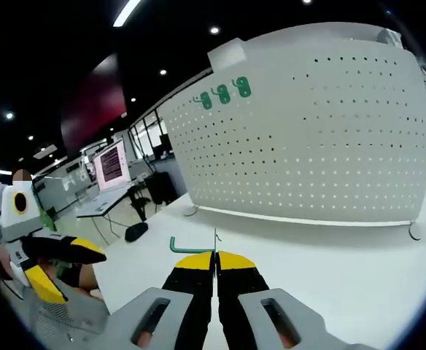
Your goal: Insert the hook assembly into the mounting plate slot until the hook locks in place.
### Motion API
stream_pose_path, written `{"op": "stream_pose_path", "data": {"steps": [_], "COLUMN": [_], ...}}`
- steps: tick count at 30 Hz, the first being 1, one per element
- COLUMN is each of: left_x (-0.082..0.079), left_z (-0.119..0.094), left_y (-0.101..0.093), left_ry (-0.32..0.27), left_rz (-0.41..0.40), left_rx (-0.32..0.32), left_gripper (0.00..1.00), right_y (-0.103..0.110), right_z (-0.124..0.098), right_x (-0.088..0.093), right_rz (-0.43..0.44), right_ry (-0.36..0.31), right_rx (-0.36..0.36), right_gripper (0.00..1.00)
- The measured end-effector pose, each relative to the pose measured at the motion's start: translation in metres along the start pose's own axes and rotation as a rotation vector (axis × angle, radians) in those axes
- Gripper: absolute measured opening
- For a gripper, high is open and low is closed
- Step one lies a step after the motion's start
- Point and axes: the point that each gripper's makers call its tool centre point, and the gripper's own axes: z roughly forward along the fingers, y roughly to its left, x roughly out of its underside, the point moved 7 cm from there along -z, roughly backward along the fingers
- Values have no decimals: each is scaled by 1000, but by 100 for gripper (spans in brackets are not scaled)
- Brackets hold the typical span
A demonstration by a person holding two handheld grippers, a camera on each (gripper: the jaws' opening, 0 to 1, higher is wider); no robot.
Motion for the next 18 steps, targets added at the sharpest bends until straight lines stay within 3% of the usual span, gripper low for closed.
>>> {"op": "stream_pose_path", "data": {"steps": [4,7,9,18], "left_x": [-2,-3,-4,-6], "left_z": [4,6,8,16], "left_y": [-2,-3,-4,-6], "left_ry": [-2,-11,-20,-32], "left_rz": [3,-5,-10,-18], "left_rx": [13,25,26,43], "left_gripper": [39,37,37,33], "right_y": [2,2,5,12], "right_z": [-6,-12,-13,-24], "right_x": [-2,-5,-7,-7], "right_rz": [89,89,117,137], "right_ry": [-35,-60,-103,-126], "right_rx": [-35,-53,-104,-204], "right_gripper": [0,0,0,0]}}
